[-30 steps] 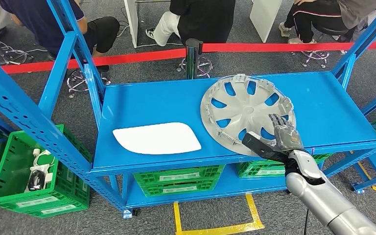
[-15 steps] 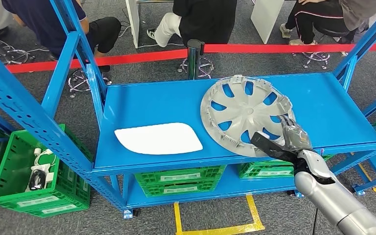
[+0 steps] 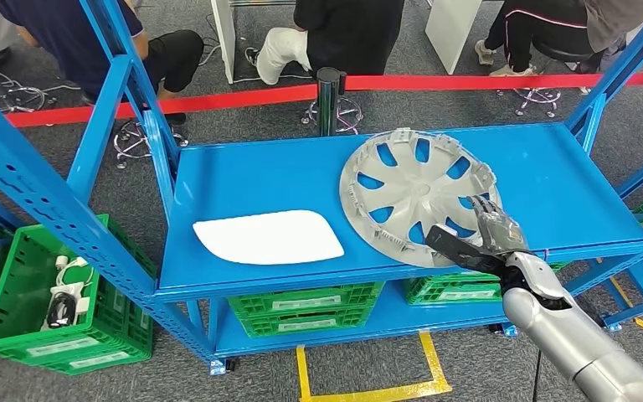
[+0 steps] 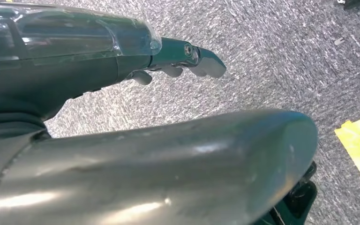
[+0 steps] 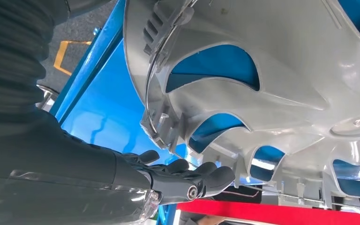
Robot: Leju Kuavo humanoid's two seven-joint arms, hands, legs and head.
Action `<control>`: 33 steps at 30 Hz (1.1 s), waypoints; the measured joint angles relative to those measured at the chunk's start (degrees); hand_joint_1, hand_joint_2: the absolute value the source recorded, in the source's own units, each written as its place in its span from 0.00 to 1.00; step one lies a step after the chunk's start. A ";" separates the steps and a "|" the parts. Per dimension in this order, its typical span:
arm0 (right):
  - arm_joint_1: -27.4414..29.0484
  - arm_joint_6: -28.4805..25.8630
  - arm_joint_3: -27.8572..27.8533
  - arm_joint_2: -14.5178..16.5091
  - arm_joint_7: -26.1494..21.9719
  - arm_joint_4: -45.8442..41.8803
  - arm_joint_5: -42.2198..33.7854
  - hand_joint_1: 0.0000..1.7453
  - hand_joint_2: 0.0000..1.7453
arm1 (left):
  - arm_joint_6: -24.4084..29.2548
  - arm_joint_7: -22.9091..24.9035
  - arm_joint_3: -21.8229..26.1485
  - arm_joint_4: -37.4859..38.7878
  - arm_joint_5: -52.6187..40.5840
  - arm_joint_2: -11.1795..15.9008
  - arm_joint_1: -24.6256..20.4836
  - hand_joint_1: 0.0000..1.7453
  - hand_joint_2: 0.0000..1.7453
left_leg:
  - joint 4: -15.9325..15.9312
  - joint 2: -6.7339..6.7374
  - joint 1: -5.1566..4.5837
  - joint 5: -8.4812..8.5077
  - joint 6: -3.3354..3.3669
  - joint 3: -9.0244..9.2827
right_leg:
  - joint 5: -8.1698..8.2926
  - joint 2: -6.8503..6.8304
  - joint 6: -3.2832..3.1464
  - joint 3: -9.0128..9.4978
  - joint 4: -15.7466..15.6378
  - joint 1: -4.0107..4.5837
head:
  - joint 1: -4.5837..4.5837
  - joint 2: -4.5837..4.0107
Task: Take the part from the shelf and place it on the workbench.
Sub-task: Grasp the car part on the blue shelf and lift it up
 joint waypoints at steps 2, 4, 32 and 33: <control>-0.04 0.10 0.03 0.00 -0.01 0.05 -0.05 0.75 1.00 | 0.01 -0.01 0.00 0.00 0.02 0.13 -0.01 0.00 0.00 | 0.00 0.03 0.00 0.00 0.00 0.00 | 0.00 0.03 0.00 0.00 0.00 0.00 | -0.01 0.00; 0.03 0.28 0.18 -0.01 -0.02 0.11 -0.18 1.00 1.00 | 0.04 -0.02 0.00 0.00 0.02 0.23 -0.02 0.00 0.00 | 0.00 0.03 0.00 0.00 0.00 0.00 | 0.00 0.04 0.00 -0.01 0.00 0.00 | 0.00 0.00; 8.39 4.59 -2.77 -10.92 5.06 -12.14 -8.92 1.00 1.00 | 1.10 -1.30 0.00 0.00 0.21 -0.15 0.80 0.00 0.00 | 0.00 0.11 -0.06 -0.06 0.20 -0.16 | -0.02 -0.12 0.08 0.03 -0.04 -0.03 | 0.07 0.00; 8.75 2.83 -3.18 -11.04 4.41 -12.61 -9.50 1.00 1.00 | 1.11 -1.63 0.01 0.00 0.46 -0.21 0.81 0.00 0.00 | 0.00 0.18 -0.07 -0.06 0.20 -0.18 | -0.01 -0.12 0.09 0.02 -0.03 -0.03 | 0.07 0.00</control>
